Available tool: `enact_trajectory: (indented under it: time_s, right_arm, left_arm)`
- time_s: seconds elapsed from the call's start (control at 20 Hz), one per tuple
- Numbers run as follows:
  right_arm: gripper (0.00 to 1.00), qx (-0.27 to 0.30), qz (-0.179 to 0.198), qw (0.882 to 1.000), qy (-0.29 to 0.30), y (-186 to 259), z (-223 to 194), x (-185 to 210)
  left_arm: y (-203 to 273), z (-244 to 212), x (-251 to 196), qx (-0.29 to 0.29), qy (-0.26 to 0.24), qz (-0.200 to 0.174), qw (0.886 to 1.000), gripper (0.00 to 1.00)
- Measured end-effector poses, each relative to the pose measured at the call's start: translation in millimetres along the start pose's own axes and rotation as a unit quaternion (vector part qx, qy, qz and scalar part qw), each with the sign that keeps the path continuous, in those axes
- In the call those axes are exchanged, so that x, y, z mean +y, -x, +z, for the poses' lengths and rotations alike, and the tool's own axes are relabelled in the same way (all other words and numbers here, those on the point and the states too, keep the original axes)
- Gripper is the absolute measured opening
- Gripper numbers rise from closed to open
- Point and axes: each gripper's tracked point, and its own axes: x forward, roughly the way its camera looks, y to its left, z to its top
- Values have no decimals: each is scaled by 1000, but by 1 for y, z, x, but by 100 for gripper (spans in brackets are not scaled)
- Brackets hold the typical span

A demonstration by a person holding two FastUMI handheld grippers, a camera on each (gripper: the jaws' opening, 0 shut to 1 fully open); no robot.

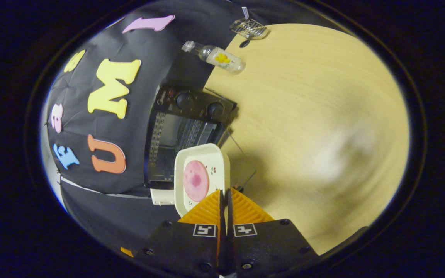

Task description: Open the electric oven with the left hand, put the food in, and close the electric oven.

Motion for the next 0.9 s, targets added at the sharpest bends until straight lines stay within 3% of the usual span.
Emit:
enact_trajectory:
  time_s: [0.15, 0.3, 0.9]
  right_arm:
    - [4, 17, 10, 1000, -2, -23, -29, 12]
    - [4, 17, 10, 1000, 3, -47, -32, 23]
    - [4, -67, 28, 997, 39, -144, 75, 86]
  left_arm:
    - [2, -1, 10, 3, -3, 7, 1000, 97]
    - [3, -1, 16, 3, 1, 13, 1000, 97]
    - [3, -21, 48, 29, 32, 64, 997, 97]
